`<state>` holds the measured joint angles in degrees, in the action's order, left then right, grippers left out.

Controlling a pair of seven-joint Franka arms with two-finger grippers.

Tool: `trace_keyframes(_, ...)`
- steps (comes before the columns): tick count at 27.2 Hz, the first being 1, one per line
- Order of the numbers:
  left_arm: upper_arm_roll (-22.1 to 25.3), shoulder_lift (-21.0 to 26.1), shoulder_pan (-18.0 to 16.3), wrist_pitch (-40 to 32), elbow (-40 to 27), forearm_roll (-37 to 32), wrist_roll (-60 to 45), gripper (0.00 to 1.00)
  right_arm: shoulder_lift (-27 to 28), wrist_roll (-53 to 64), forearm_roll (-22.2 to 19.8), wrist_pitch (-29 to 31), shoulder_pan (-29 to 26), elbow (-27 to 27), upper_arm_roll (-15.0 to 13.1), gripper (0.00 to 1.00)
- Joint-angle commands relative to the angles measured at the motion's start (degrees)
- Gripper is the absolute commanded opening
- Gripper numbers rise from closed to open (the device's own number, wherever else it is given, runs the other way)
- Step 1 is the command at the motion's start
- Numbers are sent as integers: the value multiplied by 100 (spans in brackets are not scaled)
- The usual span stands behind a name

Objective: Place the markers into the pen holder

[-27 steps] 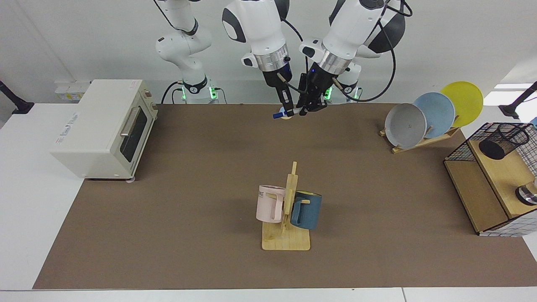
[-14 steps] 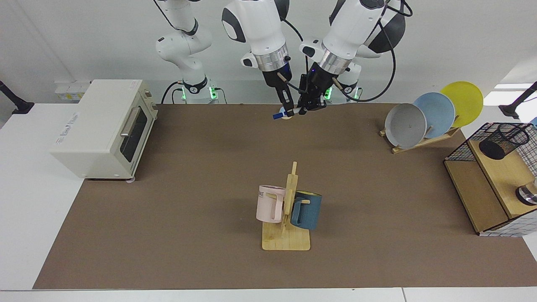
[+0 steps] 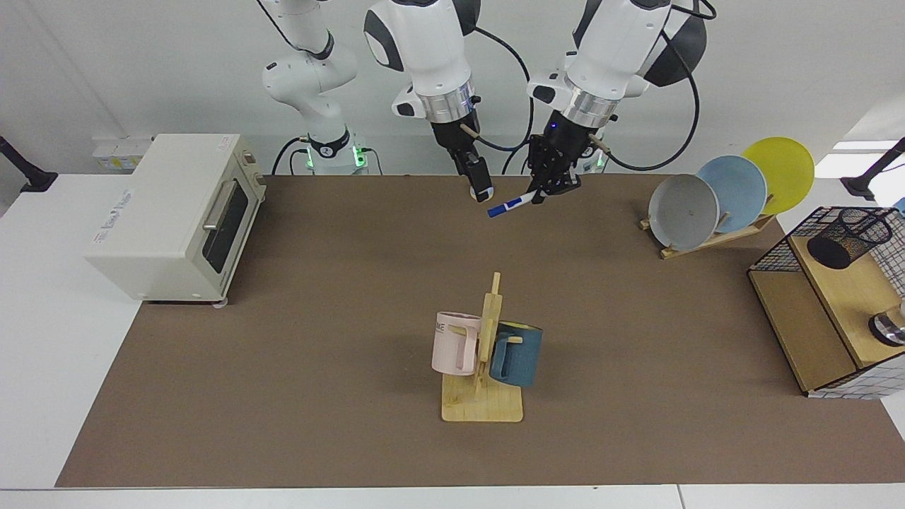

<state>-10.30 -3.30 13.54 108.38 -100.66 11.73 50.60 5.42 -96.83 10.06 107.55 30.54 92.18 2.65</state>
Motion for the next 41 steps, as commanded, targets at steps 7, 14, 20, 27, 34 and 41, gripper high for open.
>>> trace_keyframes(7,81,-198,-729,-475,-33,-469,-85,0,-269,3396,-223,-1078,-794,37,25,100)
trace_keyframes(14,81,-198,-1213,-598,-24,-997,-50,0,-383,5093,-461,-1333,-1436,37,25,100)
trace_keyframes(20,81,-206,-1600,-905,204,-1506,-6,0,-506,6736,-653,-1588,-2007,37,25,100)
trace_keyframes(27,90,-163,-1934,-1038,546,-2121,642,0,-585,7906,-1154,-1615,-2210,28,25,100)
trace_keyframes(34,90,-145,-2207,-1047,732,-3034,1417,0,-682,8232,-1243,-1624,-2333,11,25,100)
trace_keyframes(41,151,-57,-2311,-1038,977,-4028,2005,0,-814,8461,-1225,-1755,-2368,2,7,100)
